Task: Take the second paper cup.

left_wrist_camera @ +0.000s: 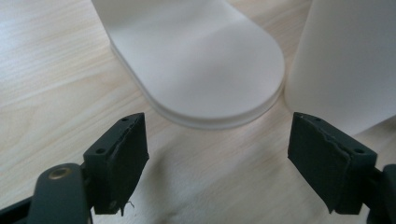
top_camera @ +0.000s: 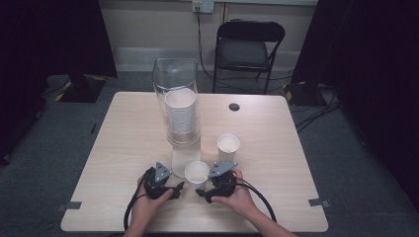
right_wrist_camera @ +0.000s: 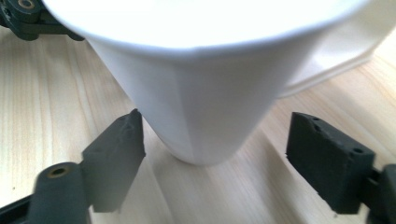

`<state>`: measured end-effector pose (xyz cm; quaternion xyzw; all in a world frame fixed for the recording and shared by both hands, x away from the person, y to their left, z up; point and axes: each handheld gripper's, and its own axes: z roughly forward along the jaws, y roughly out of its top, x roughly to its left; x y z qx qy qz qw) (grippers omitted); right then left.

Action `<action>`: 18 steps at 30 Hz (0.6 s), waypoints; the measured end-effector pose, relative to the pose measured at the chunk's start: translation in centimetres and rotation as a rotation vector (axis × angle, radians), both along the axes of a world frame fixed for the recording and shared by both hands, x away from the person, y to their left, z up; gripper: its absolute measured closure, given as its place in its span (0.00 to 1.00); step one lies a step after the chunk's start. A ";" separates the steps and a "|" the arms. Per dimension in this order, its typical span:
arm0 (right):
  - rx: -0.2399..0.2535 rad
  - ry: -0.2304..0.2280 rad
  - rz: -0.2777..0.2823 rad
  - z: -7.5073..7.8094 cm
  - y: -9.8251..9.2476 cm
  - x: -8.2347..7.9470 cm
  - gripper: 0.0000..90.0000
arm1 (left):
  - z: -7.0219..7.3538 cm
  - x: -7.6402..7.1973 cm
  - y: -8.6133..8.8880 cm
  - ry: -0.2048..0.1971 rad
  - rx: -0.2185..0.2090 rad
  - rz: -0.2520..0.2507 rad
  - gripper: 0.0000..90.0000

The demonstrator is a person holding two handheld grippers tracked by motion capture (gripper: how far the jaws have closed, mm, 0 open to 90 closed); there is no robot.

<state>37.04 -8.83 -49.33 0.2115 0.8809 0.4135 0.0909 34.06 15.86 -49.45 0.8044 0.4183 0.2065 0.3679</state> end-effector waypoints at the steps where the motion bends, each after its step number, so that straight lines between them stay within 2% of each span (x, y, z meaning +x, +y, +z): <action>1: 0.000 -0.007 -0.006 0.1 -0.2 0.0 0.19 | 0.0 0.0 0.0 0.000 0.000 0.000 0.22; 6: 0.013 -0.002 -0.025 0.3 -1.3 0.2 0.16 | -0.2 0.0 0.6 0.018 0.016 -0.004 0.22; 9: -0.008 -0.025 -0.058 0.6 -2.3 0.4 0.16 | -0.5 0.1 0.9 0.042 0.021 -0.009 0.20; 12: -0.007 -0.005 -0.066 0.8 -3.1 0.6 0.16 | -0.5 0.1 1.1 0.053 0.008 -0.013 0.20; 18: -0.025 -0.006 -0.089 0.9 -4.6 0.5 0.17 | -0.6 0.1 1.3 0.050 0.008 -0.032 0.17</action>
